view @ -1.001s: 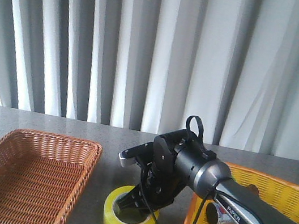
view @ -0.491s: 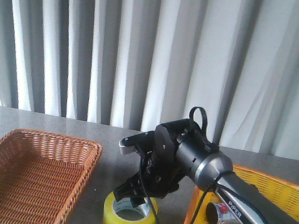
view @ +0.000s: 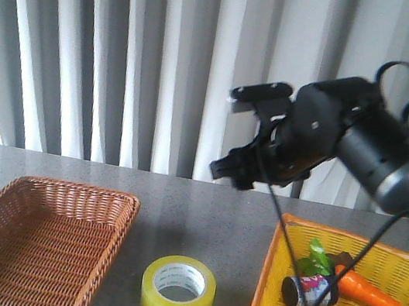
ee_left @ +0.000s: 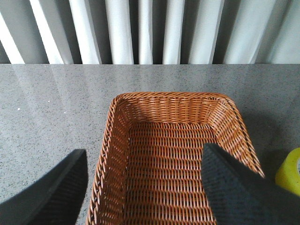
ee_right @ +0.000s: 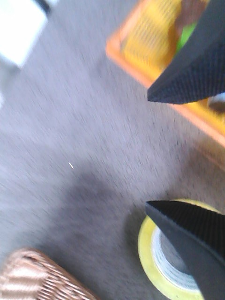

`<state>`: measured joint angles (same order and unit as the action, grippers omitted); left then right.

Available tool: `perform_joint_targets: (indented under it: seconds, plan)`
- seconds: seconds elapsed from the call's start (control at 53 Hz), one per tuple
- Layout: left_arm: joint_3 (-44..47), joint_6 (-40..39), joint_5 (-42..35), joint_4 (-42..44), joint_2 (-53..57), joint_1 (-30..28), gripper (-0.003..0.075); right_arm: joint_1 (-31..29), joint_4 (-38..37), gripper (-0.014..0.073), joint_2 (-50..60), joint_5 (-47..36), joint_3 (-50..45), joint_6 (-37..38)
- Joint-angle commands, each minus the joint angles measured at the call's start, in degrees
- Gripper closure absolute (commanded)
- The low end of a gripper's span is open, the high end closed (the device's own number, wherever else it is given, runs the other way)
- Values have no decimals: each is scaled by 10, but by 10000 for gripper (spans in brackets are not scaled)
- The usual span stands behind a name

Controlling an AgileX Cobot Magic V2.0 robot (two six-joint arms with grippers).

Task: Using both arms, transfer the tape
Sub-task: 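Open the right gripper and raise it away from the tape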

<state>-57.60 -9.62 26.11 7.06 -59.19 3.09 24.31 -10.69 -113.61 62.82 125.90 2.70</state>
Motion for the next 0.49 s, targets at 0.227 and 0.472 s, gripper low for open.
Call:
perform_joint_targets:
  seconds: [0.227, 0.472]
  plan:
    - [-21, -2, -35, -2, 7, 5, 235, -107, -18, 222, 179, -6, -7, 4]
    - [-21, -2, -39, -2, 7, 5, 235, -185, -7, 496, 260, -34, -105, -2]
